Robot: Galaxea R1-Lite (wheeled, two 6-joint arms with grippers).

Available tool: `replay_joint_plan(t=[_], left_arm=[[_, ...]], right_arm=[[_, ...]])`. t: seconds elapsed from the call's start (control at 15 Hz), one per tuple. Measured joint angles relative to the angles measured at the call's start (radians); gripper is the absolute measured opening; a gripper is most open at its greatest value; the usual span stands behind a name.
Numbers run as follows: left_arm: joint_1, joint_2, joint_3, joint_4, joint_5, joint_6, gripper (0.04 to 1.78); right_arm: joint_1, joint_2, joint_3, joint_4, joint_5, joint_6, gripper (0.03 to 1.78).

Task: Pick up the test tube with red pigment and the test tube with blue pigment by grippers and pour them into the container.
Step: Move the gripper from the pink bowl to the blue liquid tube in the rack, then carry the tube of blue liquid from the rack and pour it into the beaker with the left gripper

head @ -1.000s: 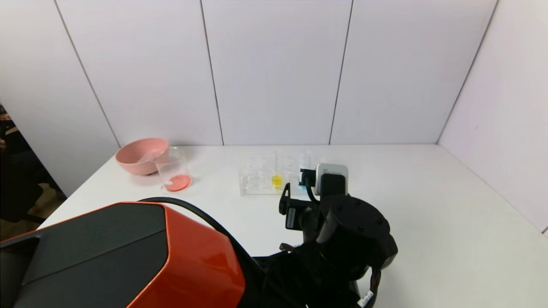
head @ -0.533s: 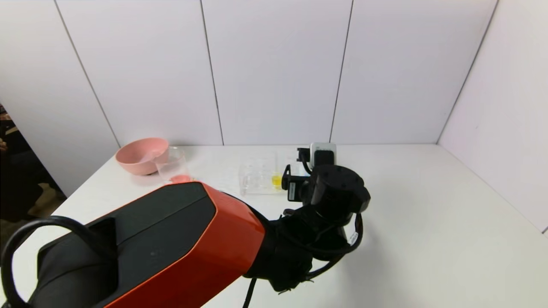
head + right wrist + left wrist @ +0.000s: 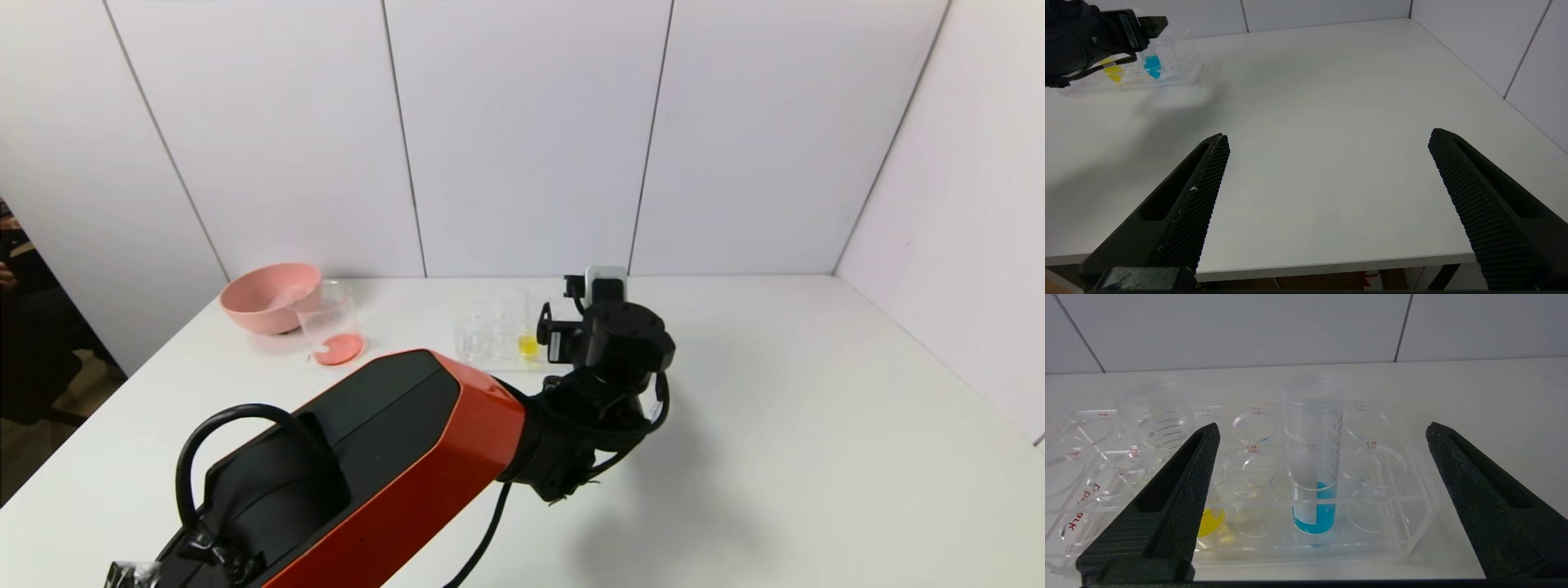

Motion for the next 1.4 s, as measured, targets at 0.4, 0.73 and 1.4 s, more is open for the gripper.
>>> replay_joint_plan(t=[0.4,0.73,1.4], left_arm=[[0.007,0.033,-0.013,0.0,-0.01,0.0,1.76],[0.009,0.04,-0.014,-0.004,-0.01,0.0,1.67],[0.018,0.055,-0.057,-0.01,-0.008,0.014,0.43]], right_arm=[[0.0,0.0,0.0,0.0,0.0,0.0,1.77],[0.0,0.0,0.0,0.0,0.0,0.0,1.77],[0.0,0.0,0.0,0.0,0.0,0.0,1.77]])
